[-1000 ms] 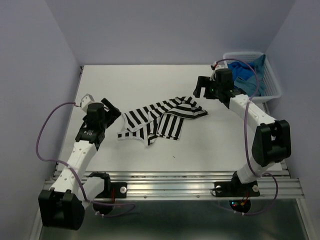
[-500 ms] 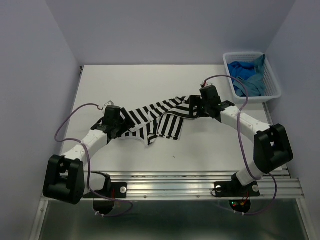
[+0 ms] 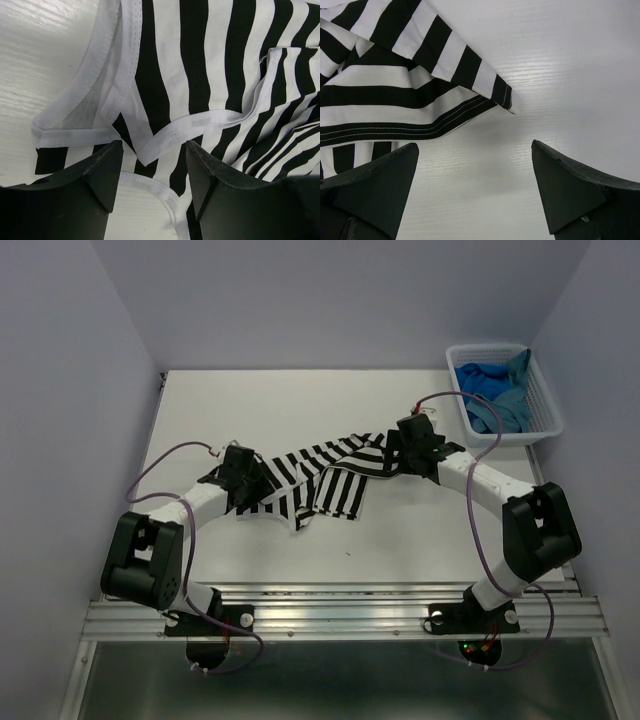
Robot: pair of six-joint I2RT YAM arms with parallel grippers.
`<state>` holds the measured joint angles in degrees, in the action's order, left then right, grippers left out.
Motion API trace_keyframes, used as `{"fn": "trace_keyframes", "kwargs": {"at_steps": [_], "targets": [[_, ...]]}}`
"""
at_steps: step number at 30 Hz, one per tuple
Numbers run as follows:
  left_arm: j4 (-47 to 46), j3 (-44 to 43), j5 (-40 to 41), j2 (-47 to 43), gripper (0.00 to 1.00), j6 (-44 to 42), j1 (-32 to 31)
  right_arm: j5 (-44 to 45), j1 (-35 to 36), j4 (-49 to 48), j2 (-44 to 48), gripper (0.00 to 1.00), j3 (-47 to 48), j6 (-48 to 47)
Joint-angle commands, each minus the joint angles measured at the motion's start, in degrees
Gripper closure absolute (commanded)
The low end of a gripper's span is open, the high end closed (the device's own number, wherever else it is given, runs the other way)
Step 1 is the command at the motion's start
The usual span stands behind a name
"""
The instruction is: Fold and stack the tank tops
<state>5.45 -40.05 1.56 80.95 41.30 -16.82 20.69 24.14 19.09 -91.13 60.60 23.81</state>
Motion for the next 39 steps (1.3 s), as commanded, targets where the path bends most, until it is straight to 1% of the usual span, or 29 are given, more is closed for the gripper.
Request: {"fn": "trace_keyframes", "kwargs": {"at_steps": [1,6,7,9,10,12,13,15,22,24,26,31,32,35,37,39], "targets": [[-0.4,-2.9,1.0,1.7,0.36,-0.8,-0.2,2.7,-0.6,-0.6,0.0,0.0,1.2,0.8],[-0.3,-4.2,1.9,4.0,0.42,-0.3,-0.2,2.6,-0.6,-0.6,0.4,0.0,0.8,0.6],[-0.3,-4.9,1.9,4.9,0.49,-0.4,-0.1,2.7,-0.6,-0.6,0.3,0.0,0.7,0.5],[-0.2,-5.3,1.6,5.6,0.57,-0.5,-0.2,2.9,-0.6,-0.7,0.3,0.0,0.5,0.4],[-0.1,-5.5,1.5,6.1,0.67,-0.5,-0.2,3.0,-0.6,-0.6,0.2,0.0,0.5,0.5],[-0.2,-5.6,1.3,6.2,0.79,-0.4,-0.2,3.0,-1.1,-0.6,-0.1,0.0,0.4,0.5],[-0.1,-5.5,1.1,5.8,0.89,-0.4,-0.3,3.0,-1.1,-0.6,-0.3,0.0,0.4,0.5],[0.1,-5.5,1.0,5.2,0.99,-0.4,-0.3,2.9,-1.1,-0.6,-0.8,0.0,0.5,0.5],[1.5,-6.0,1.2,-1.2,1.0,-0.8,-0.3,0.8,-1.1,-0.6,-2.0,0.0,1.7,-0.4],[2.2,-6.6,1.6,-3.4,1.0,-1.1,-0.3,1.8,-1.1,-0.6,-2.7,0.0,2.6,-1.0],[2.5,-7.0,2.0,-4.8,1.0,-1.3,-0.3,2.4,-1.6,-1.0,-3.5,0.0,3.3,-1.8],[3.3,-8.3,3.4,-7.6,1.0,-1.7,-0.2,-0.2,-5.2,-1.9,-6.8,0.0,5.2,-7.2],[3.8,-8.8,3.5,-8.1,1.0,-1.7,-0.2,-2.4,-6.9,-2.6,-7.6,0.0,5.4,-8.0],[4.2,-10.0,4.1,-8.1,1.0,-1.9,-0.2,-7.7,-8.9,-5.4,-8.8,0.0,5.1,-11.5],[4.4,-10.6,4.4,-7.8,1.0,-2.0,-0.2,-10.2,-8.9,-7.5,-9.5,0.0,5.2,-15.8],[4.4,-11.4,4.6,-7.6,1.0,-2.0,-0.2,-12.8,-8.9,-7.6,-10.1,0.0,6.1,-17.6]]}}
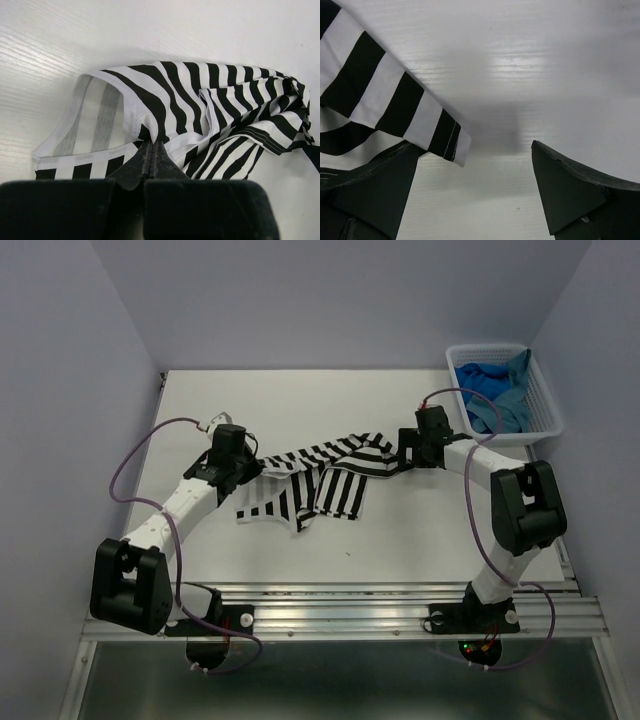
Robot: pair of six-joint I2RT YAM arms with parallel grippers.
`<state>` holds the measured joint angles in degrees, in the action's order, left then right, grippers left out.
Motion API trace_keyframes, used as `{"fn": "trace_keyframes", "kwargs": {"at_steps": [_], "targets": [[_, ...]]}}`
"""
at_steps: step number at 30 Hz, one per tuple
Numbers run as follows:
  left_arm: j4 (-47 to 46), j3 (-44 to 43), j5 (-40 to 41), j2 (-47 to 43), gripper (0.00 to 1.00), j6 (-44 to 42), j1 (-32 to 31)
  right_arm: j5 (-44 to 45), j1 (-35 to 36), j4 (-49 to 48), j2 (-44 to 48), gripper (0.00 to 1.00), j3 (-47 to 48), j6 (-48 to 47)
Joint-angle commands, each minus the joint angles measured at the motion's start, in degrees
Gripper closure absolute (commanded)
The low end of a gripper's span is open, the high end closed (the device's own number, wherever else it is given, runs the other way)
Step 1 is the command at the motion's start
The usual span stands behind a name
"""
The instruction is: Fold and stack the tank tops
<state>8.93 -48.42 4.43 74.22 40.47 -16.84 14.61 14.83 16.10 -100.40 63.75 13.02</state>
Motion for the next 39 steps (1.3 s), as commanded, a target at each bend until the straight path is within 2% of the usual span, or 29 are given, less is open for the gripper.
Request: {"fn": "trace_keyframes", "kwargs": {"at_steps": [1,5,6,10,11,13,14,17,21,27,32,39], "targets": [[0.9,-3.3,1.8,-0.7,1.0,-1.3,-0.1,-7.3,0.4,-4.5,-1.5,0.0,3.4,-8.2],[0.9,-4.3,2.3,0.0,1.0,-1.3,-0.2,-9.2,-0.2,-5.6,-3.7,0.02,5.5,-10.6],[1.0,-4.4,2.3,0.0,1.0,-1.3,-0.2,-10.1,-0.2,-5.6,-4.3,0.06,5.8,-10.7],[1.2,-5.0,3.2,0.1,1.0,-1.3,-0.1,-12.0,-0.2,-5.6,-5.6,0.35,6.4,-11.1],[1.1,-5.2,3.4,0.1,1.0,-1.3,-0.1,-12.1,-0.2,-5.6,-5.6,0.52,6.7,-11.1],[1.2,-5.5,3.8,0.0,1.0,-1.2,0.1,-12.1,-0.2,-5.6,-5.0,0.68,6.9,-11.4],[1.4,-6.1,3.8,0.0,1.0,-1.2,0.2,-12.0,-0.2,-5.6,-4.0,0.81,7.2,-11.5],[1.8,-8.4,4.4,-0.6,1.0,-1.4,1.2,-11.2,-0.2,-5.4,-1.1,0.99,8.1,-12.3],[4.7,-13.9,6.8,-3.5,1.0,-1.9,2.2,-8.1,-0.2,-5.3,7.0,0.99,8.9,-15.6],[5.7,-22.2,13.8,-15.7,1.0,-2.4,2.5,-8.4,-0.2,-4.1,24.9,0.99,10.8,-23.0],[6.7,-28.4,17.5,-23.3,1.0,-3.3,2.6,-6.0,-0.2,-3.3,36.2,0.99,13.1,-26.5],[9.8,-35.2,20.3,-32.4,1.0,-4.0,2.6,-9.8,-0.2,2.2,49.4,0.97,19.7,-29.0]]}}
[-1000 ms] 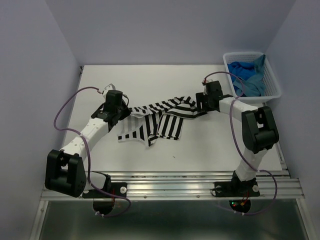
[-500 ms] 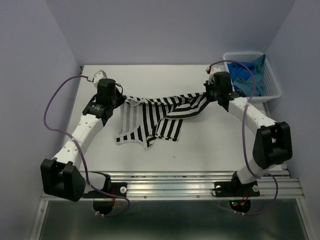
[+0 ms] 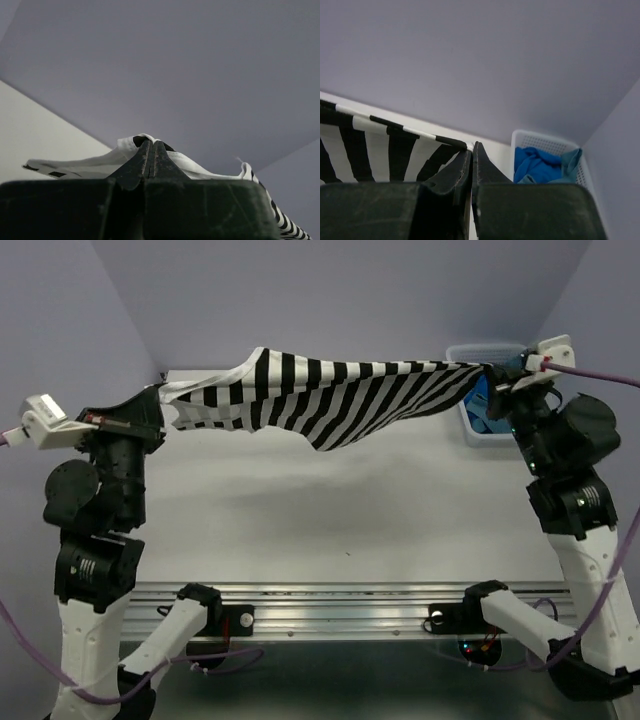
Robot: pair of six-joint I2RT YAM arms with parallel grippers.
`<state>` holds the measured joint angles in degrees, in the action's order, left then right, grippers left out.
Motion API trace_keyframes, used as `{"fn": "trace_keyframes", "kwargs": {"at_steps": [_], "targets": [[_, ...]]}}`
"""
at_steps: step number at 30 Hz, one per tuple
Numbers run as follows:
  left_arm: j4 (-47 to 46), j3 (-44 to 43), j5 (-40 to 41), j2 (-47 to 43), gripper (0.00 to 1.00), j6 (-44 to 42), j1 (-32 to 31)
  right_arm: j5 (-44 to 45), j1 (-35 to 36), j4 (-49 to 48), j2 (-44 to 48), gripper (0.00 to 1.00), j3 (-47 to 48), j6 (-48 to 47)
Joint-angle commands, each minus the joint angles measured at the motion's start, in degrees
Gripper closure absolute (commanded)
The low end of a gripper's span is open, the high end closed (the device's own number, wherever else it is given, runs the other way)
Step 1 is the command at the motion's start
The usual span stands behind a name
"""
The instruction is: Fold and stack the tank tops
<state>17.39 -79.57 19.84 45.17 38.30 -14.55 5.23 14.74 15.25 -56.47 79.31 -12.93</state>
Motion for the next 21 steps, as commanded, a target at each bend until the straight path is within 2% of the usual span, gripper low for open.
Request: {"fn": "trace_keyframes", "kwargs": {"at_steps": [1,7,12,17,21], "targets": [[1.3,-4.3,4.7,-4.5,1.0,-1.7,0.3,-1.2,-0.1,3.6,6.8,0.96,4.9,-3.1],[-1.0,-3.4,1.3,-13.3,1.0,-1.3,0.3,-11.9,-0.1,9.3,13.0,0.92,9.2,-0.6],[-2.4,-1.6,1.8,-12.1,1.0,-1.3,0.3,-11.9,-0.1,10.4,11.5,0.92,9.4,1.7],[-3.2,2.6,4.3,-2.5,1.0,-1.6,0.3,-4.5,-0.1,10.3,4.6,0.92,5.0,4.7],[-4.8,9.3,8.9,9.2,1.0,-1.1,0.7,1.6,-0.1,9.0,-7.0,0.92,-0.5,6.5]]}}
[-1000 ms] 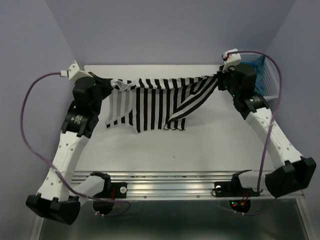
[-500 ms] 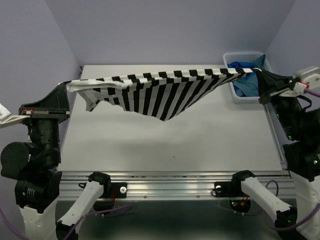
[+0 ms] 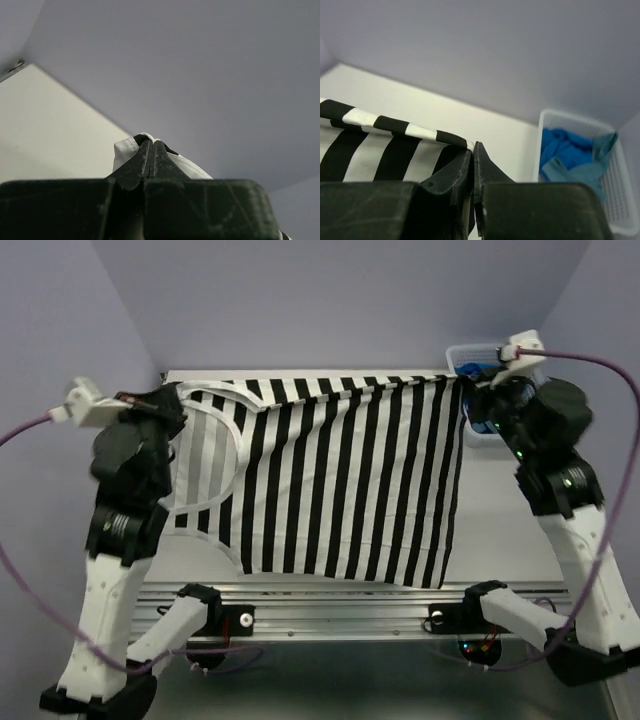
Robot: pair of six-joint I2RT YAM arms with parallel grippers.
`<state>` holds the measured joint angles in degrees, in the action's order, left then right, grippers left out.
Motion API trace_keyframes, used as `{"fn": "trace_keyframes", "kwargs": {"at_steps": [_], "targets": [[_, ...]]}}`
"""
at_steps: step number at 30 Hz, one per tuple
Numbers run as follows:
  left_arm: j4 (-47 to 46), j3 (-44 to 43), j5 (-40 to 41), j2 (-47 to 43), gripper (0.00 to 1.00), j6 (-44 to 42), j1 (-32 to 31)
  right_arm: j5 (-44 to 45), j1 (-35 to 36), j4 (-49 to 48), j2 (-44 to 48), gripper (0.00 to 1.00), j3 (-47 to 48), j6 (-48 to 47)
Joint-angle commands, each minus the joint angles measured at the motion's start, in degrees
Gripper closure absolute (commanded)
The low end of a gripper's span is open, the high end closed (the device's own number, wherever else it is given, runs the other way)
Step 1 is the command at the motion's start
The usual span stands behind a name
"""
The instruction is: Fold and stack the tank tops
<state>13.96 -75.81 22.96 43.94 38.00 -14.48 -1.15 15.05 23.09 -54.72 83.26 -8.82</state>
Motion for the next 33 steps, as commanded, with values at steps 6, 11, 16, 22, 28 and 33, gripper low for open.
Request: {"fn": "trace_keyframes", "kwargs": {"at_steps": [6,11,16,22,28,33], "targets": [[-3.9,3.3,-1.7,39.9,0.39,-1.3,7.4,8.7,-2.0,0.5,-39.1,0.65,0.9,3.9],[3.7,-11.4,-1.7,53.4,0.01,-3.2,7.9,8.5,-2.0,5.6,-46.6,0.0,10.2,4.3],[-1.4,-7.0,-7.4,47.8,0.01,-5.1,7.0,-1.1,-2.0,0.9,-39.3,0.0,2.5,5.6],[-4.7,4.9,-12.9,42.7,0.01,-3.1,5.3,-10.5,-2.0,-2.3,-34.9,0.0,-6.1,8.2],[-9.2,11.2,-18.6,45.7,0.01,-1.6,2.0,-10.9,-2.0,-5.2,-38.7,0.0,-10.2,10.5],[-9.3,3.9,-20.1,53.3,0.01,-2.5,-2.9,-2.7,-2.0,-5.7,-47.0,0.0,-5.1,11.8]]}}
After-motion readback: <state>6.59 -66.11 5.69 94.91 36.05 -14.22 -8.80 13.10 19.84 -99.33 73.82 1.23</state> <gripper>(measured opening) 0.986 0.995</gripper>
